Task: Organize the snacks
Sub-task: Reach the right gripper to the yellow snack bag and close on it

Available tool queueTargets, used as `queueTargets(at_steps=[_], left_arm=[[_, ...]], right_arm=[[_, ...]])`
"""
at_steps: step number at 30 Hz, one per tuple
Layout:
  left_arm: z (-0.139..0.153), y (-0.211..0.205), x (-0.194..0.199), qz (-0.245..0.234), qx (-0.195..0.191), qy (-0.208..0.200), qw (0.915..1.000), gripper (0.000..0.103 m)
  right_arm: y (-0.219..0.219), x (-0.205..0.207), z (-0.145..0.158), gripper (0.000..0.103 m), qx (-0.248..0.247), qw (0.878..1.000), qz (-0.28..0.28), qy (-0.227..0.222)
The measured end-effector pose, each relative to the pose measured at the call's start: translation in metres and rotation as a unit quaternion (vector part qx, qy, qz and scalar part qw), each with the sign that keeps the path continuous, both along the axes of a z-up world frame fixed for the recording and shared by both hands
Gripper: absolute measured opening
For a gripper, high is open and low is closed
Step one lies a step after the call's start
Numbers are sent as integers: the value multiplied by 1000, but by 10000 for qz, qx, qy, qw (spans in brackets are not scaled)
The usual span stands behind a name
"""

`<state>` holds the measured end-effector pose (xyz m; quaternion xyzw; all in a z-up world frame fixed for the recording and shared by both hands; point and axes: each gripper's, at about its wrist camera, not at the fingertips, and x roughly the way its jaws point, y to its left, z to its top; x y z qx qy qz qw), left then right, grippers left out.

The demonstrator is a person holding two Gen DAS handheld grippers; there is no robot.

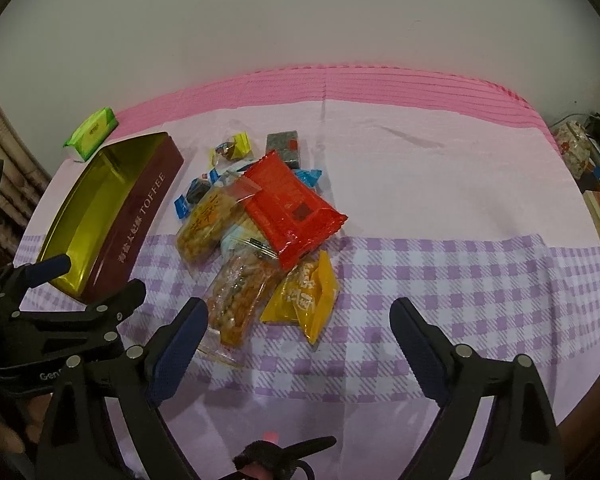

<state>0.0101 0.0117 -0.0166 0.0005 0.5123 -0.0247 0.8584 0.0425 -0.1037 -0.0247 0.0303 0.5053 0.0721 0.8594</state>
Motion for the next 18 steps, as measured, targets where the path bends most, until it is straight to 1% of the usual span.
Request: queueTargets(at_steps=[3, 7, 12, 14, 18], left_arm=[[-1, 0, 0, -4, 26, -2, 10000, 102], [-1, 0, 1, -9, -13, 25, 10000, 102], [-2, 0, 1, -16, 19, 47, 10000, 102], [-3, -1, 2, -19, 73, -17, 10000, 102], [-4, 0, 2, -19, 99, -42, 9999, 102]], right_arm=[[2, 1, -1, 88, -19, 10000, 43, 26], [1, 3, -3, 82, -8, 10000, 39, 78], [-2, 5, -6, 80, 34, 9998, -28, 170], [-4, 7, -9, 74, 57, 9997, -55, 213], [-9, 10, -16, 70, 147, 9992, -128, 363]])
